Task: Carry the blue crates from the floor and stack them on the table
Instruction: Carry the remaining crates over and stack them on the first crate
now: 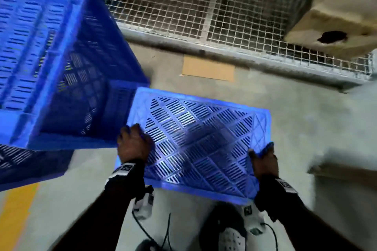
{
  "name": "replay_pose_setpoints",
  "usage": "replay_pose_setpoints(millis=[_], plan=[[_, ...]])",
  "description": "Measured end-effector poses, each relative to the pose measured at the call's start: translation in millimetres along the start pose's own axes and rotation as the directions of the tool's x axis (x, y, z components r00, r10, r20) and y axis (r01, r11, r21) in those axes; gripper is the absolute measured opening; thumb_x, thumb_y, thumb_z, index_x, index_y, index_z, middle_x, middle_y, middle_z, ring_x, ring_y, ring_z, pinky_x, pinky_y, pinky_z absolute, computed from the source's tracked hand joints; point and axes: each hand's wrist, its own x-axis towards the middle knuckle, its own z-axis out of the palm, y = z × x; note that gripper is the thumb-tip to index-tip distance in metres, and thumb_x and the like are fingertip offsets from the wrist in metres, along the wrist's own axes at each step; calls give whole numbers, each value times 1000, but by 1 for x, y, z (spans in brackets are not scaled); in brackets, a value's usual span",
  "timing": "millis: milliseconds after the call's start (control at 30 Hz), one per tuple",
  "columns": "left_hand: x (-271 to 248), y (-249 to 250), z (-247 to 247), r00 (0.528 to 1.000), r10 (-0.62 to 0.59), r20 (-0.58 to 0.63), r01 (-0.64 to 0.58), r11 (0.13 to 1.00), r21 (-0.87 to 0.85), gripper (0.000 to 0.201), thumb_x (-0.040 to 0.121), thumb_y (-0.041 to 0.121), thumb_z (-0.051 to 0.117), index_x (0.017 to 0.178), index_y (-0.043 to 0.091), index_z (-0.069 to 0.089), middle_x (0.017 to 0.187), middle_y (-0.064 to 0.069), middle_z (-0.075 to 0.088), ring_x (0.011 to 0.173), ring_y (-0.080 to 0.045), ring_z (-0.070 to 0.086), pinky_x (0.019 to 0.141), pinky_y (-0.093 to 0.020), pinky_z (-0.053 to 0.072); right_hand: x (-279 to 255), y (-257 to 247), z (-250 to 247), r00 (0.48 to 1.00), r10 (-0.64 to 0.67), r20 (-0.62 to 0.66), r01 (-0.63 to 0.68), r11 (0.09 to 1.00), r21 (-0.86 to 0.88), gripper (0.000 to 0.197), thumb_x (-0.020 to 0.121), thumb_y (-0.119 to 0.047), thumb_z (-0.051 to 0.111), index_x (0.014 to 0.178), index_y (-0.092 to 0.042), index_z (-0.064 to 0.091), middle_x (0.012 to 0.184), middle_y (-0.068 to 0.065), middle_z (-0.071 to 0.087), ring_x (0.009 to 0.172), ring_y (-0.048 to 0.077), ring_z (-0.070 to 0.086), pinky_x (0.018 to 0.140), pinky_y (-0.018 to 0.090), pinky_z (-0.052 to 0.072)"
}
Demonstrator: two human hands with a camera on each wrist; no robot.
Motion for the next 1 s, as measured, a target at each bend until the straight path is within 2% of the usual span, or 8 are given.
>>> replay_pose_setpoints(millis=[133, 400, 533, 600, 700, 800, 933, 1000], plan=[[14, 3, 10, 982, -131, -134, 94, 964, -250, 74, 75, 51, 49, 126, -2, 58, 127, -33, 55, 122, -47, 51, 102, -50, 39, 4, 2, -1, 995, 85, -49, -75, 980, 183, 79, 76, -41, 71, 139, -5, 40, 129, 30, 53, 120, 43, 51, 98, 43, 40], [39, 6, -14, 941, -316, 125, 330, 765, -554, 99, 72, 66, 64, 139, -7, 53, 146, -28, 52, 136, -40, 49, 113, -43, 38, 18, 0, -18, 979, 202, 22, -193, 893, 406, 89, 57, -53, 69, 130, -4, 54, 131, 21, 57, 121, 37, 53, 103, 43, 40], [-10, 15, -40, 973, -225, 42, 193, 707, -681, 74, 76, 50, 71, 127, -3, 63, 136, -23, 62, 128, -34, 57, 108, -44, 41, -7, 5, -70, 971, 232, 56, -219, 771, 599, 16, 86, -19, 67, 89, -4, 63, 74, 10, 66, 73, 17, 64, 62, 24, 45], [-42, 21, -66, 972, -232, 49, 189, 634, -750, 78, 67, 52, 65, 124, -1, 65, 131, -18, 65, 125, -30, 58, 109, -43, 40, -31, 5, -104, 975, 212, 65, -196, 685, 701, 19, 88, -20, 65, 73, -14, 55, 43, -9, 59, 39, 2, 54, 39, 16, 42], [-87, 27, -118, 965, -239, 113, 227, 532, -816, 67, 59, 58, 69, 106, 11, 74, 109, -9, 69, 109, -23, 61, 103, -43, 47, -85, -3, -165, 977, 178, 114, -194, 540, 819, 40, 63, -53, 81, 70, -15, 68, 55, -13, 69, 47, 0, 62, 44, 10, 47], [-131, 22, -180, 964, -187, 190, 258, 467, -846, 33, 72, 48, 73, 87, 18, 77, 86, 4, 74, 96, -23, 65, 94, -46, 53, -148, -18, -236, 987, 140, 82, -143, 504, 852, 39, 89, -17, 63, 52, -22, 73, 51, -13, 67, 47, -5, 60, 52, 11, 49], [-200, 21, -290, 955, 24, 296, 254, 450, -856, 31, 93, 45, 54, 89, 19, 69, 67, 21, 74, 63, 5, 70, 59, -15, 57, -251, -31, -325, 997, 59, 51, -74, 490, 869, 59, 47, -77, 72, 71, -23, 78, 73, -10, 74, 70, 1, 67, 77, 25, 57], [-215, 4, -328, 922, 130, 366, 310, 323, -894, 49, 105, 38, 41, 78, 22, 79, 65, 20, 75, 56, 7, 69, 50, -11, 55, -317, -46, -364, 998, 56, -7, -21, 485, 874, 56, 65, -66, 71, 76, -11, 72, 71, -8, 73, 66, 3, 64, 73, 29, 56]])
